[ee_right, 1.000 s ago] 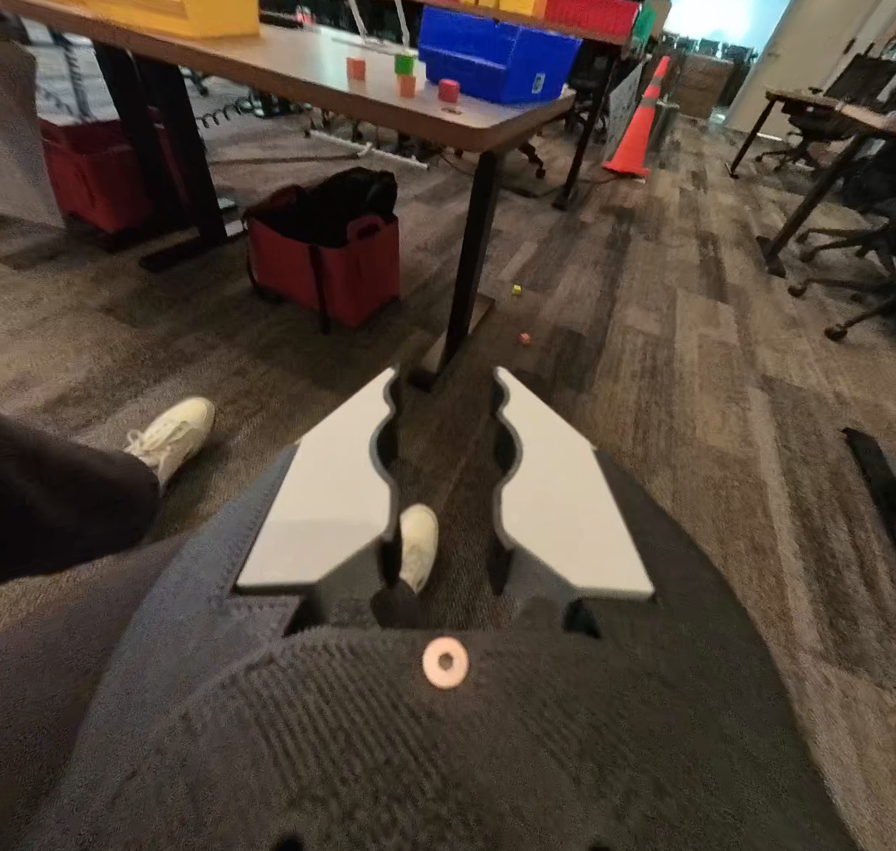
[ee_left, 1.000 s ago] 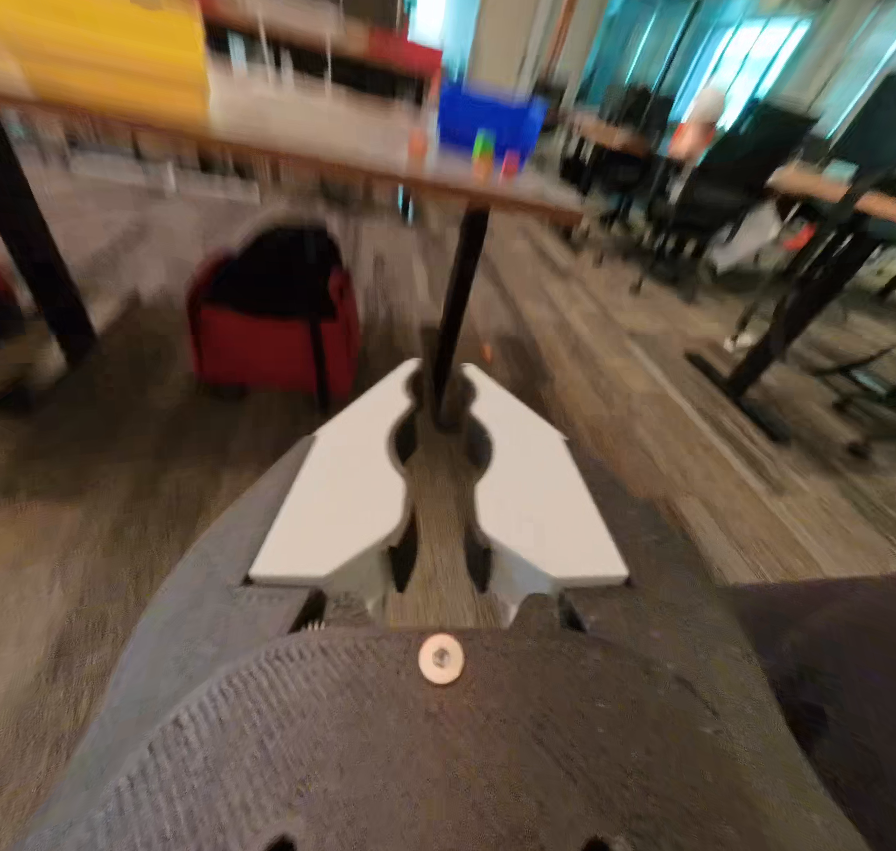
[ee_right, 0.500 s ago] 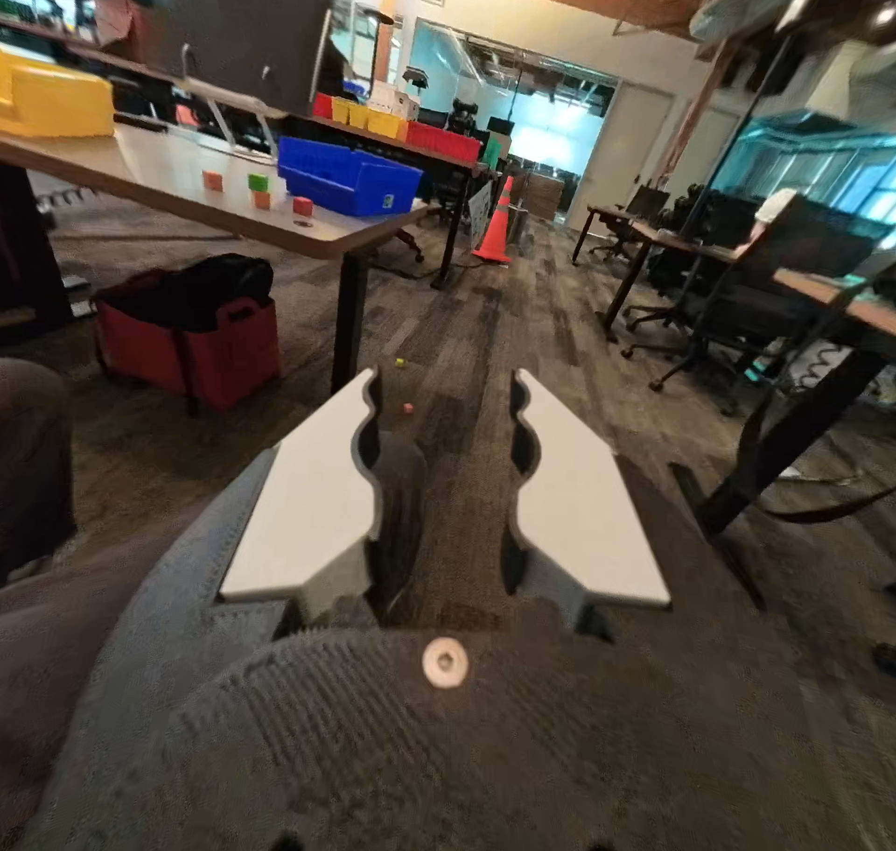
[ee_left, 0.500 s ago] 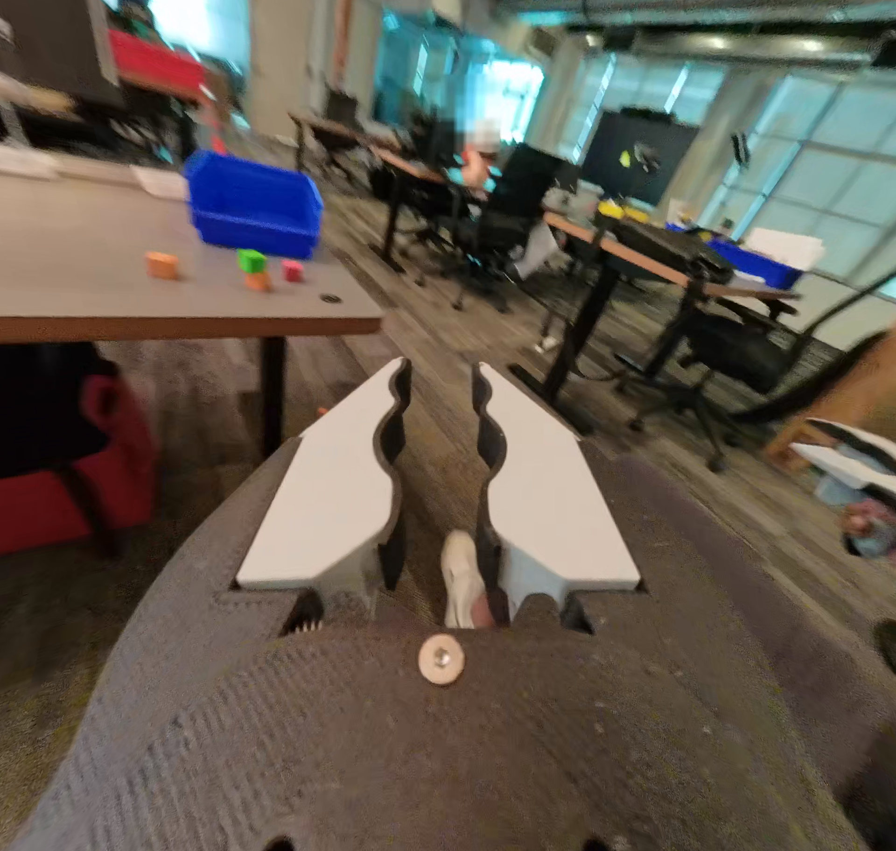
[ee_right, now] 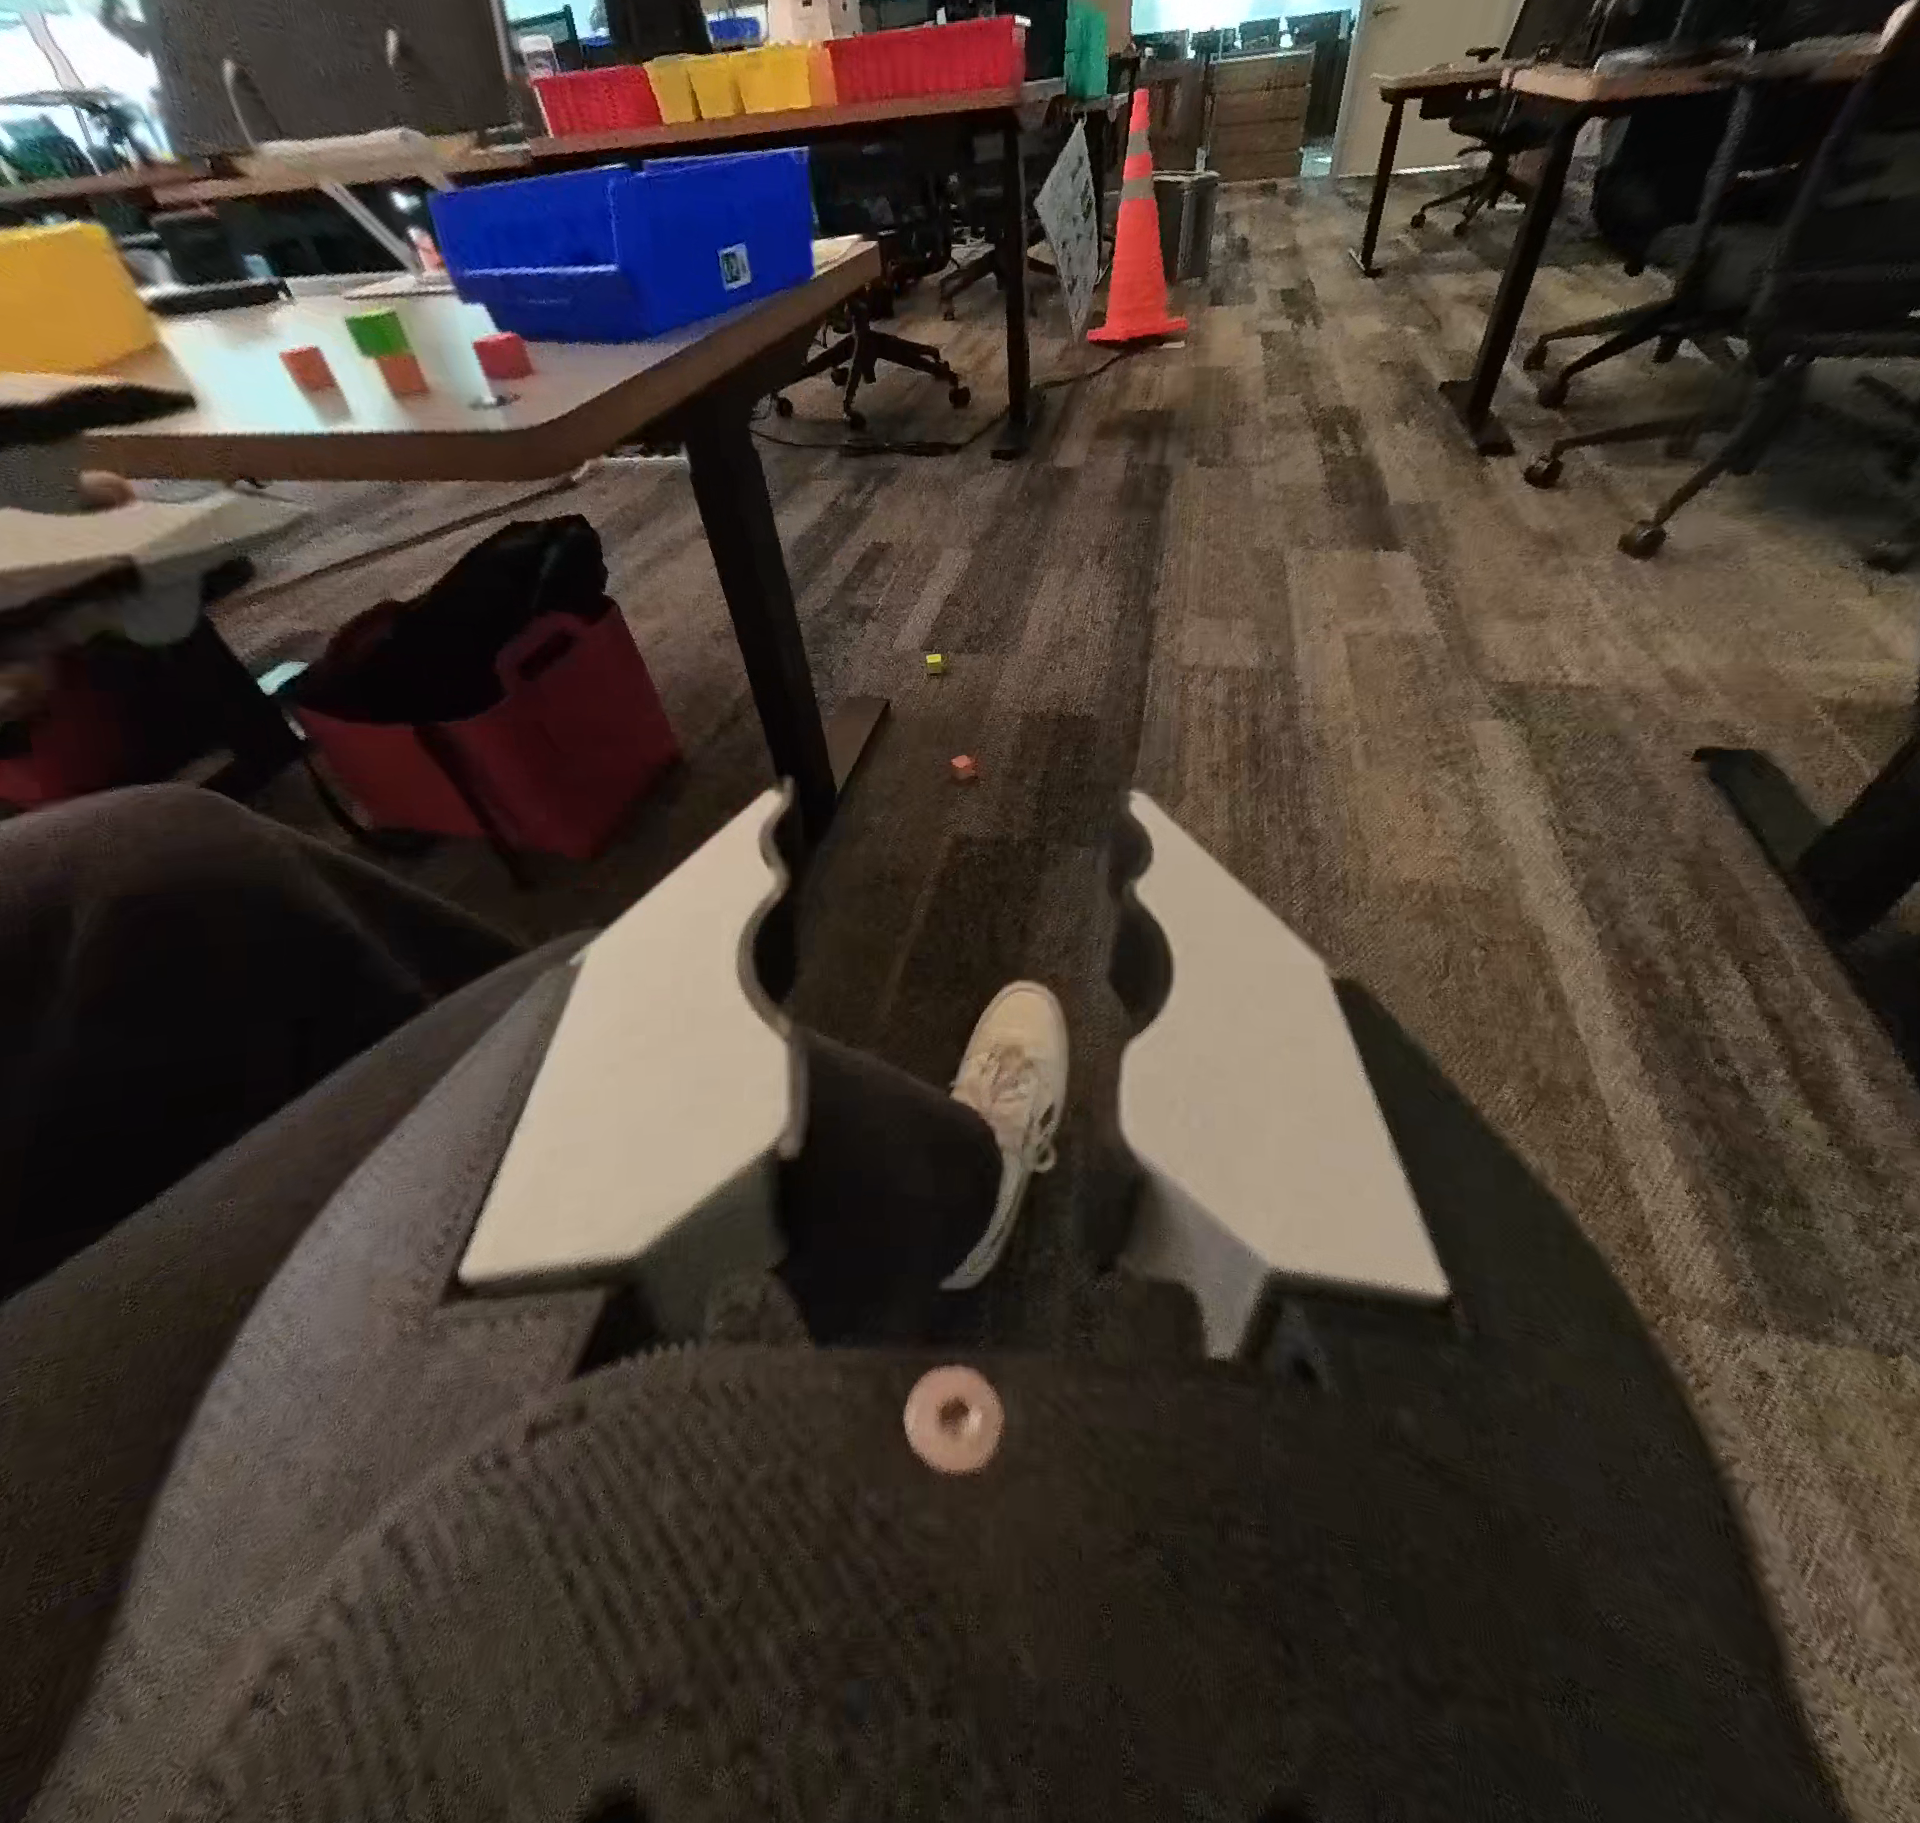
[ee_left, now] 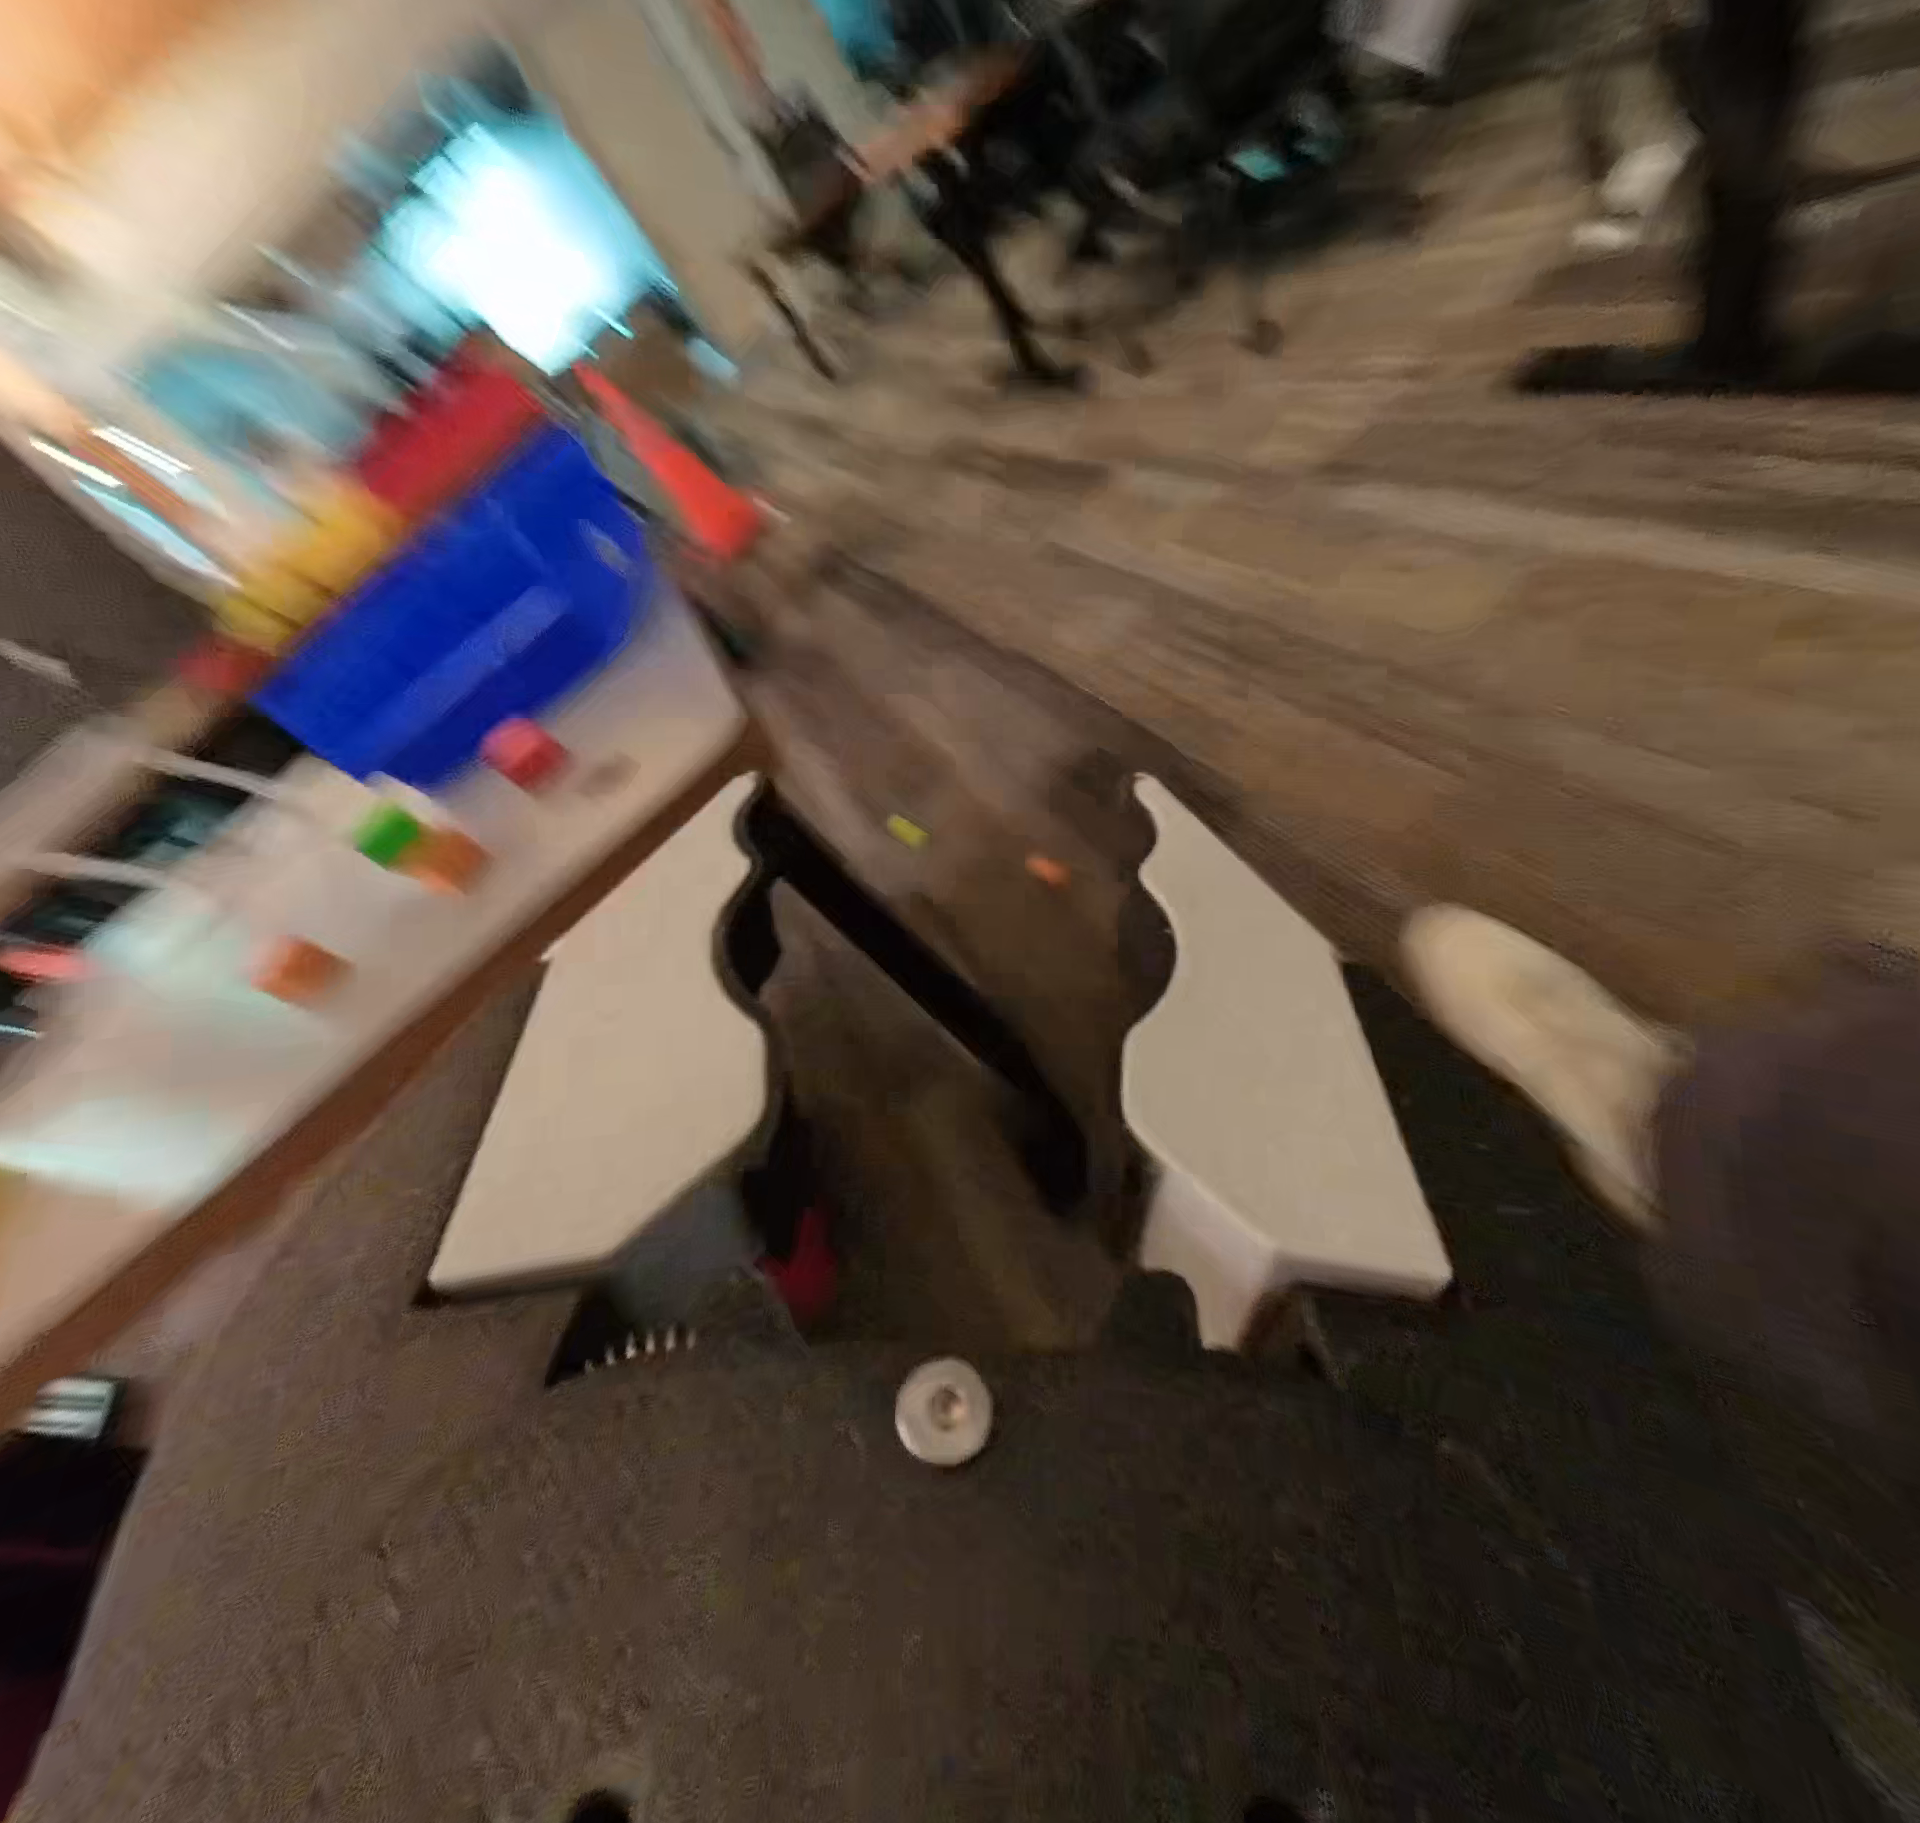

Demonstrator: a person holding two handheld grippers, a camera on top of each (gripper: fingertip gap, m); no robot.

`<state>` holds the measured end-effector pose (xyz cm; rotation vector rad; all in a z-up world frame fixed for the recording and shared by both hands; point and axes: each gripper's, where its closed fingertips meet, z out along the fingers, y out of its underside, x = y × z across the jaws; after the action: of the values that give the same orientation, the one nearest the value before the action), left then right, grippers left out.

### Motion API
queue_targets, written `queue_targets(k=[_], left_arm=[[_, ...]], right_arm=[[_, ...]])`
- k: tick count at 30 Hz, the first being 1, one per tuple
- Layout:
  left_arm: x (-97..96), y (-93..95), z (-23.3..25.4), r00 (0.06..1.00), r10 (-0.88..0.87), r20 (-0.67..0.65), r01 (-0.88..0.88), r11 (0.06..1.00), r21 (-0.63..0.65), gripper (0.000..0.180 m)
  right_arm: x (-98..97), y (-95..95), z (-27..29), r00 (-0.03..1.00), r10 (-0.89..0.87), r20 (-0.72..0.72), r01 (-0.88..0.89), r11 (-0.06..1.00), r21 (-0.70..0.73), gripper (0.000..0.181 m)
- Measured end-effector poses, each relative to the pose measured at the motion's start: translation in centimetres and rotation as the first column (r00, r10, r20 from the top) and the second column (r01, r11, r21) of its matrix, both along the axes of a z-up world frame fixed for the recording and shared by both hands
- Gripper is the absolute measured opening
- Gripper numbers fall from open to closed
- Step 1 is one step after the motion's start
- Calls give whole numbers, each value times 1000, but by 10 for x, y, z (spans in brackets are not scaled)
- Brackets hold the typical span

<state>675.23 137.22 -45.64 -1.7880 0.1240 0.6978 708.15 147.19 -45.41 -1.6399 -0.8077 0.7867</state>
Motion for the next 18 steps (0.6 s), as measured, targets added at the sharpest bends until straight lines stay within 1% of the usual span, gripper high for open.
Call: queue_targets(k=[1, 2, 3, 4, 5, 6, 7, 8, 9, 10, 11, 13, 14, 16, 18], left_arm=[[-3, 14, 5, 993, 36, -114, -25, 995, 94, 54], [0, 29, 3, 982, 24, -187, -2, 993, 119, 50], [1, 47, -8, 983, -3, -184, 16, 997, 70, 45], [0, 62, -19, 992, -23, -127, 26, 999, 19, 33], [-3, 74, -25, 999, -36, -39, 36, 999, -11, 24], [-7, 82, -24, 997, -40, 60, 41, 999, -11, 23], [-14, 88, -20, 987, -32, 155, 32, 999, 2, 25], [-20, 94, -14, 973, -27, 228, 26, 1000, 8, 30], [-25, 99, -6, 963, -26, 269, 26, 1000, 5, 37], [-31, 104, 5, 959, -23, 284, 23, 1000, 2, 40], [-33, 109, 18, 956, -33, 293, 32, 999, 7, 36], [-32, 122, 37, 936, -61, 348, 68, 998, -9, 13], [-30, 128, 45, 918, -81, 388, 95, 995, -15, 11], [-28, 139, 56, 883, -111, 455, 136, 990, -22, 19], [-33, 154, 56, 863, -137, 486, 175, 984, -35, 34]], right_arm=[[-7, 14, -2, 1000, 11, 18, -12, 999, 33, 56], [-15, 31, -3, 999, 24, 38, -27, 997, 72, 54], [-23, 47, -6, 997, 41, 63, -47, 994, 103, 54], [-35, 65, -12, 993, 71, 97, -82, 990, 119, 54], [-47, 82, -19, 984, 109, 143, -126, 985, 115, 54], [-56, 96, -26, 971, 147, 188, -167, 982, 93, 56], [-65, 107, -29, 959, 184, 217, -201, 978, 57, 57], [-73, 115, -26, 949, 219, 225, -229, 973, 19, 61], [-82, 123, -18, 945, 245, 215, -248, 969, -15, 62], [-90, 130, -5, 948, 257, 188, -254, 966, -41, 62], [-97, 137, 11, 956, 258, 142, -252, 966, -60, 63], [-110, 147, 46, 975, 222, 30, -219, 973, -77, 66], [-115, 153, 61, 982, 190, -17, -190, 979, -67, 67], [-123, 161, 86, 988, 133, -77, -135, 991, -23, 67], [-133, 161, 103, 990, 123, -75, -121, 992, 29, 70]])
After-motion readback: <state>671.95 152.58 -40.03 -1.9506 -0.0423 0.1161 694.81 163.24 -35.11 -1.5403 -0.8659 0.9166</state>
